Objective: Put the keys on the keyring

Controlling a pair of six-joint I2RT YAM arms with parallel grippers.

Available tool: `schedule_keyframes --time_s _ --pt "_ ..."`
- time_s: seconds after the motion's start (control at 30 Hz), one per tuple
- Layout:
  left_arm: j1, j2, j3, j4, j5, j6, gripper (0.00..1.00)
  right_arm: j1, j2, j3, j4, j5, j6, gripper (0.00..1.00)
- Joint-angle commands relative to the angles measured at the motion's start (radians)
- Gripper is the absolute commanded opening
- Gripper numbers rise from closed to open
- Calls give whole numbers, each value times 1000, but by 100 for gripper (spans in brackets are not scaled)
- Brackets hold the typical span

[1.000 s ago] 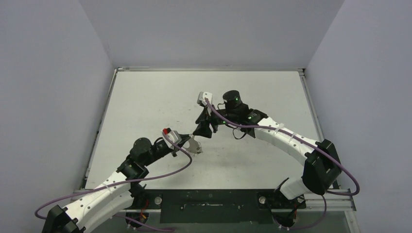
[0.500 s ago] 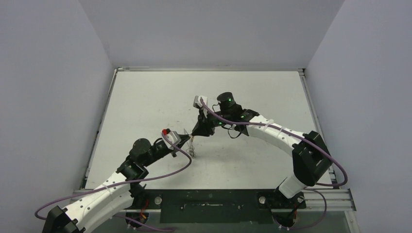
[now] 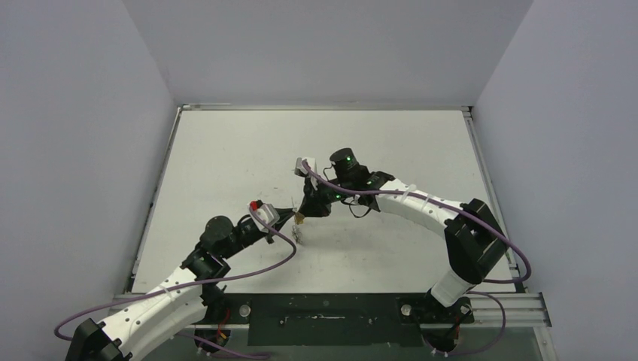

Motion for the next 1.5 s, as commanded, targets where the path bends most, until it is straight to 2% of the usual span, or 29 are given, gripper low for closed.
schedule_keyframes --time_s 0.0,0.17,0.27,0.43,0.5,0.7,0.8,0.93,1.23,1.27,1.4,1.47 --pt "1 -14 5 104 -6 -20 0 15 1 38 -27 1 -61 1" --pt "3 -18 -17 160 -35 -40 0 28 -31 20 -54 42 -92 6" --pt "4 -18 -17 164 -38 -41 0 6 -73 -2 -71 91 -103 28" --pt "3 -21 -20 172 -38 -35 0 -25 -167 -44 -63 102 -140 48" --pt "2 -19 -20 173 -38 -33 0 -24 -184 -59 -39 77 -146 52" --pt "2 -12 -19 184 -32 -34 0 -19 -182 -83 99 1 -64 55" --pt "4 -12 -19 190 -30 -34 0 -10 -159 -83 164 7 -30 55" --pt "3 -9 -19 196 -25 -36 0 6 -116 -68 199 5 -15 50" --pt "2 -3 -22 210 -27 -43 0 21 -49 -54 166 -35 -39 2" --pt "2 -1 -22 213 -29 -43 0 21 -49 -56 152 -31 -51 0" --pt "4 24 -21 230 -32 -52 0 19 -53 -56 72 -1 -92 0" --pt "3 46 -15 237 -37 -53 0 12 -62 -57 46 21 -101 5"
